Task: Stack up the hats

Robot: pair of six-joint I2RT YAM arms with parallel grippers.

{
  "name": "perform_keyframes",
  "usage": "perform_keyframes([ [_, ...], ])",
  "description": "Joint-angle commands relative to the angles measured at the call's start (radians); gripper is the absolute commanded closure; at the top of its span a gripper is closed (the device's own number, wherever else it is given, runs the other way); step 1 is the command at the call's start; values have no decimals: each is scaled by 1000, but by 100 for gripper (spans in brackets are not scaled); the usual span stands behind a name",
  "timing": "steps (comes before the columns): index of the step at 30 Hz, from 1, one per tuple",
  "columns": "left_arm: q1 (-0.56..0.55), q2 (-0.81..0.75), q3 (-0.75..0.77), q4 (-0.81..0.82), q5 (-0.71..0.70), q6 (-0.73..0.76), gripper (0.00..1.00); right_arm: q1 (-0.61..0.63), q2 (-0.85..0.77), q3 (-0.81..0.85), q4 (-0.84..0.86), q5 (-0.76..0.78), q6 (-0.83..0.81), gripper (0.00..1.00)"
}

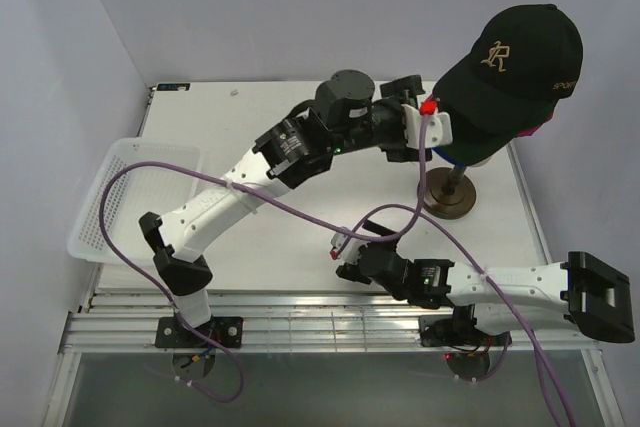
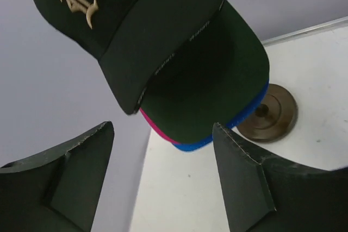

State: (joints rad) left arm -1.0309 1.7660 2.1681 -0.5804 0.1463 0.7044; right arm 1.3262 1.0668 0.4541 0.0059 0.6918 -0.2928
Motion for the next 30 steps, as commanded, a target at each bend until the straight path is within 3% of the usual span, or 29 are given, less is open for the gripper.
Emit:
perform_keyframes([
  [1, -40, -27, -13, 217, -112, 239, 17, 4, -40, -20, 126, 0, 145, 5],
  [4, -69, -51, -86, 295, -131, 293, 22, 4, -68, -38, 137, 12, 155, 5],
  [9, -101, -123, -349, 534, -177, 519, 18, 4, -103, -45, 146, 20, 146, 5],
  [18, -116, 21, -205, 610, -197, 616, 21, 4, -189, -75, 138, 8, 138, 5],
  [21, -118, 21, -237, 628, -194, 619, 22, 4, -217, -103, 138, 9, 139, 5],
  [26, -120, 61, -206, 639, -177, 636, 32, 4, -248, -124, 143, 17, 133, 5],
  [30, -120, 69, -205, 640, -148, 641, 34, 4, -252, -124, 118, 32, 139, 5],
])
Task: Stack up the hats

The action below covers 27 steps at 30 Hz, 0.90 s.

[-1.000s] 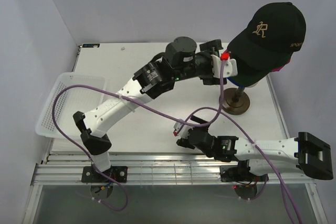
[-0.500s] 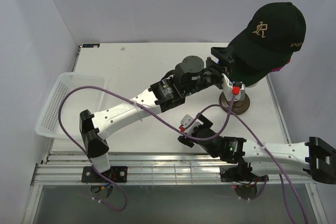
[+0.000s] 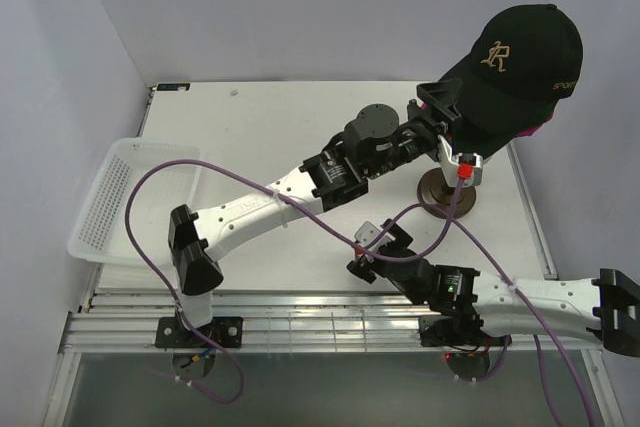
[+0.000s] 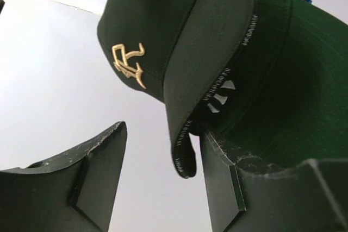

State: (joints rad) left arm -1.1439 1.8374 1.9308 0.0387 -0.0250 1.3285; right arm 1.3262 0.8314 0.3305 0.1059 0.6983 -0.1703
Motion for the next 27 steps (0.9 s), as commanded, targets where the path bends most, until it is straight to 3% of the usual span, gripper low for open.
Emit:
perform_keyframes([
  [1, -7, 2, 33, 21, 23, 20, 34, 4, -18, 1, 17, 24, 20, 5],
  [16, -7, 89, 140, 29, -1, 80, 37, 4, -64, -7, -11, 17, 28, 6],
  [19, -7, 91, 135, 47, -3, 86, 45, 4, -66, -8, -11, 17, 26, 6],
  [21, -7, 92, 135, 61, -7, 92, 58, 4, -66, -8, -12, 20, 26, 6],
  [26, -7, 79, 123, 64, -10, 100, 71, 4, -66, -10, -12, 21, 26, 6],
  [27, -7, 76, 111, 70, -12, 104, 79, 2, -66, -11, -11, 23, 25, 6],
])
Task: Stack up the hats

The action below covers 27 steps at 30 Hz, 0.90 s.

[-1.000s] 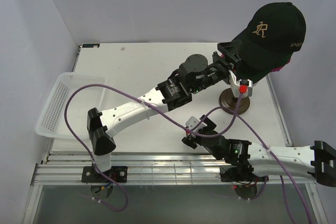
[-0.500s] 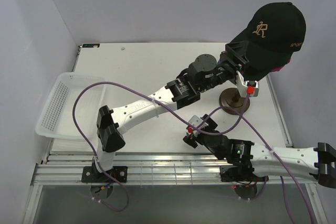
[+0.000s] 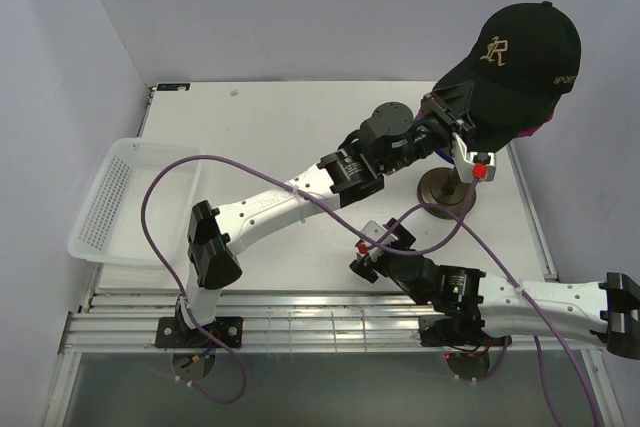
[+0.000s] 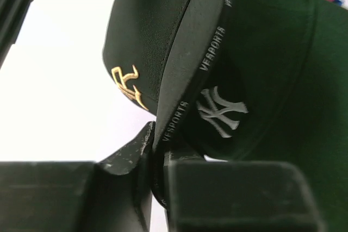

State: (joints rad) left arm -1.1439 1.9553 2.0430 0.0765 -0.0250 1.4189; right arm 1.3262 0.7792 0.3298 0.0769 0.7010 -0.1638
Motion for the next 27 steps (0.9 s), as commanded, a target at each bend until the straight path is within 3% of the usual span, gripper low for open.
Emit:
perform_keyframes([
  [1, -7, -50, -7, 46, -13, 17, 83, 4, -12, -11, 17, 22, 20, 6],
  [4, -7, -55, -29, 68, -13, 32, 100, 2, -11, -11, 15, 20, 18, 6],
  [21, 42, -185, -283, 111, 141, 68, 100, 2, -9, -11, 11, 34, 21, 7],
  [27, 61, -223, -326, 6, 195, 35, 100, 2, -8, -11, 11, 34, 20, 7],
])
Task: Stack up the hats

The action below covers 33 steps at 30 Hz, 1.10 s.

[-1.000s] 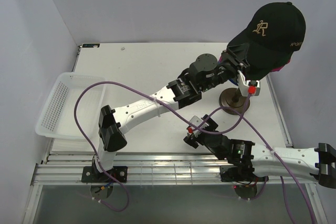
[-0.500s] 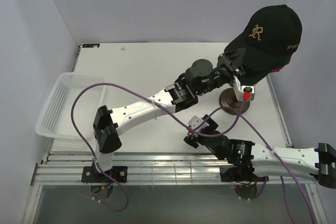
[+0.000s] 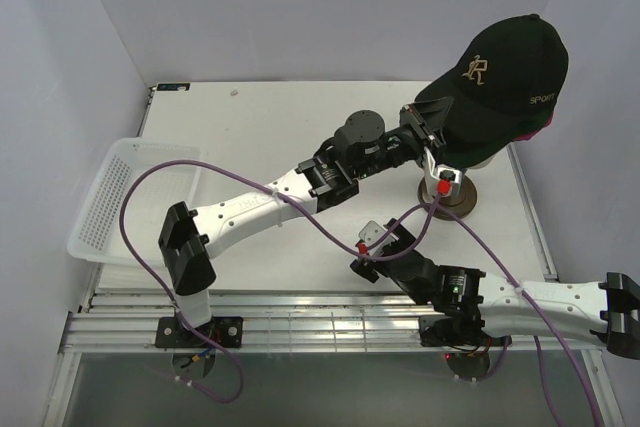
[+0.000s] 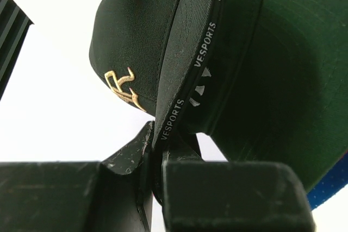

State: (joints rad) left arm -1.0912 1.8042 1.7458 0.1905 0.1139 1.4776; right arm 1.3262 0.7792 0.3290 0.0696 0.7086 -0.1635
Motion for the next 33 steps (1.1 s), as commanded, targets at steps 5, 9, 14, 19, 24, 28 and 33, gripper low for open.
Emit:
perform_keyframes([
  [5, 16, -83, -39, -157, 79, -30, 100, 2, -5, -8, 18, 28, 19, 7],
  [9, 14, -83, -45, -186, 110, -43, 100, 2, -3, -8, 18, 28, 18, 7],
  [14, 16, -31, 18, -236, 67, -97, 100, 1, 2, -10, 18, 40, 18, 7],
  [19, 17, 17, 44, -247, 47, -109, 100, -10, 20, 1, 12, 25, 21, 7],
  [24, 19, 14, 40, -298, 35, -114, 100, -18, 23, 4, 4, 17, 24, 7],
  [28, 20, -29, -64, -290, 30, -80, 100, -22, 25, 4, 4, 11, 22, 7],
  [33, 24, -34, -78, -289, 44, -57, 100, -27, 29, 5, 4, 6, 24, 7],
])
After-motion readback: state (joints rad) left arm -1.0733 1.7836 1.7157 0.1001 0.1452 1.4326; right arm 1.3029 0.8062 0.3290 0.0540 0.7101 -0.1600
